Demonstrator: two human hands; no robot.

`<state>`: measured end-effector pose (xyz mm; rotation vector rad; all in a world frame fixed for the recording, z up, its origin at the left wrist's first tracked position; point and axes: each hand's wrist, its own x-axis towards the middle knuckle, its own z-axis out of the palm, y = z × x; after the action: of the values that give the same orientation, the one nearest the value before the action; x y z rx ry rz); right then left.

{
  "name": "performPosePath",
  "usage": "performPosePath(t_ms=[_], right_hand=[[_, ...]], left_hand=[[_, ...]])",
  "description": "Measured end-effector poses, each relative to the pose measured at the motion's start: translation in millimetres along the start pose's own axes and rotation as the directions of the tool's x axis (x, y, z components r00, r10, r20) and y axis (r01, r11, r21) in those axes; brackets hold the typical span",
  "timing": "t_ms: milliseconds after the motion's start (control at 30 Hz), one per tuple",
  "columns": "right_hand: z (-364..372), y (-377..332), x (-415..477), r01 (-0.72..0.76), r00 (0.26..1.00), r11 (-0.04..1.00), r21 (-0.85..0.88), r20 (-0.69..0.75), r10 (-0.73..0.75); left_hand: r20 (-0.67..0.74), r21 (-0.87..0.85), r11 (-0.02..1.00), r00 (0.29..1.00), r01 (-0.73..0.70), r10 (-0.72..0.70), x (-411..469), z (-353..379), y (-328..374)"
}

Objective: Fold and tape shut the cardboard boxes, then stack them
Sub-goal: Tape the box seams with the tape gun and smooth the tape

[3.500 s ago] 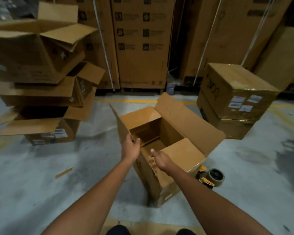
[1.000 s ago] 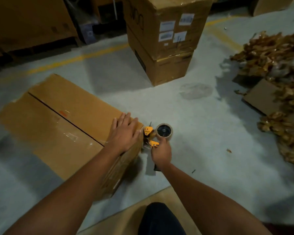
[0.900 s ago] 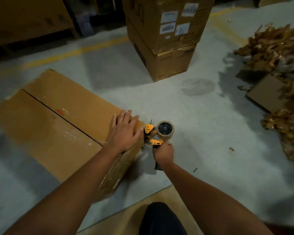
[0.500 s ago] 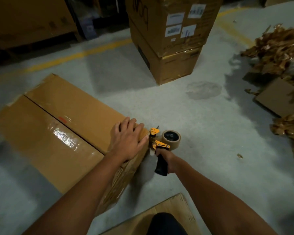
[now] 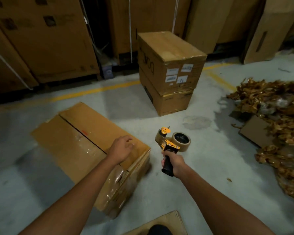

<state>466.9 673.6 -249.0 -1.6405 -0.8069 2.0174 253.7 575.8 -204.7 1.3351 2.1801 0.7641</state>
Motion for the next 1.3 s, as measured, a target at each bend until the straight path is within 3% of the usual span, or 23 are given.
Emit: performPosePath(t_ms=[233,500,767,900,1100,1300], right_hand=[[59.2,4.4,-70.0,0.206,0.975,0.974,-0.097,0.102,-0.197],[167.4,39.7,-100.0,0.32,0.939,0.896,-0.309,0.231,-0.255],[266.0,44.0,-48.2,0.398,0.909,0.814,-0.423,0.297,-0.291],[296.9,51.1,-0.3,0.36,0.916,0.825,-0.436,0.332,-0.224],[326.8,43.8,-4.2,0.304,0.937,0.854,-0.421,0.292,-0.19],[328.7,41.5,10.7,0.258,0.96,0.829,-0.496,0.227,-0.163]], left_hand=[[-0.127,-0.023,0.995,0.987,0.093,-0.095,-58.5,-42.7,-29.9],[-0.253,-0.041,0.975,0.941,0.219,-0.223,-77.3,-105.8,-90.7],[-0.125,0.075,0.933,0.931,0.353,-0.343,-29.1,-166.2,-201.9],[-0.055,0.068,0.93,0.932,0.36,-0.357,11.5,-191.6,-240.5],[-0.113,0.152,0.948,0.957,0.281,-0.266,66.1,-220.1,-288.5],[-0.052,0.246,0.833,0.865,0.495,-0.499,83.9,-233.4,-311.2]])
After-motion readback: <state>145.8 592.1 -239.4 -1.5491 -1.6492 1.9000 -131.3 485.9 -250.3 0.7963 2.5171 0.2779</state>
